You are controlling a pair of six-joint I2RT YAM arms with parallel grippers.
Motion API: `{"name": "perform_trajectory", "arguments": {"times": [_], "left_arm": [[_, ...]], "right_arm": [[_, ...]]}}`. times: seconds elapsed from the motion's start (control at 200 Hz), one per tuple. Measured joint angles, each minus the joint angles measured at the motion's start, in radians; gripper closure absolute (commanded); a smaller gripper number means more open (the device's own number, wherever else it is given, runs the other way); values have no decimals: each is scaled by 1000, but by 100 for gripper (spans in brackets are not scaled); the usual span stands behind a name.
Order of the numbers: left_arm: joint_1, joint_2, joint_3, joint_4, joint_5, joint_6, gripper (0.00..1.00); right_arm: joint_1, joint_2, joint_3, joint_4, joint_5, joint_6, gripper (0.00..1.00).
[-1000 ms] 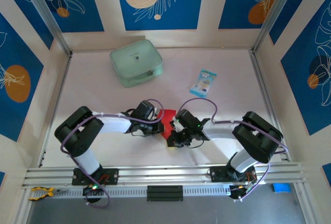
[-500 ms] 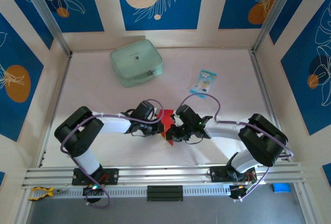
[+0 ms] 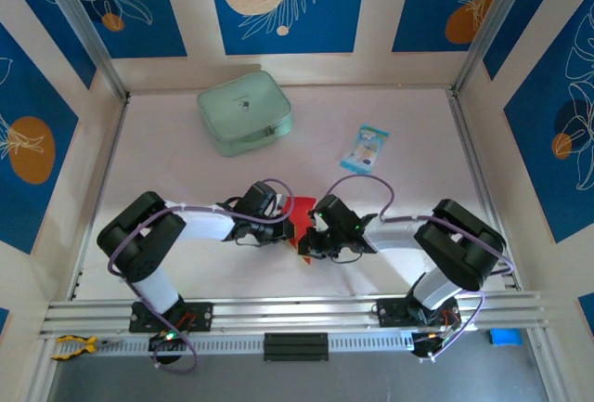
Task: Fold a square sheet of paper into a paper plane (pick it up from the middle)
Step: Third fold the triangle at the center of the table.
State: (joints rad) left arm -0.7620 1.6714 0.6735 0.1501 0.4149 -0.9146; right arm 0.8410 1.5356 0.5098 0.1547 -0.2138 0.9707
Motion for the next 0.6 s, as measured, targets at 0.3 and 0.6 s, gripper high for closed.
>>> {"name": "perform_trajectory", "arguments": {"times": [0.3,0.6], "left_arm": [[-2,0,-7,13,0,-1,100],[-2,-6,-37,69,-2,-20,100]], "right_arm": [[48,-87,-93,37,25,30,93],[58,-222,-147,-81,31,34,92]]}}
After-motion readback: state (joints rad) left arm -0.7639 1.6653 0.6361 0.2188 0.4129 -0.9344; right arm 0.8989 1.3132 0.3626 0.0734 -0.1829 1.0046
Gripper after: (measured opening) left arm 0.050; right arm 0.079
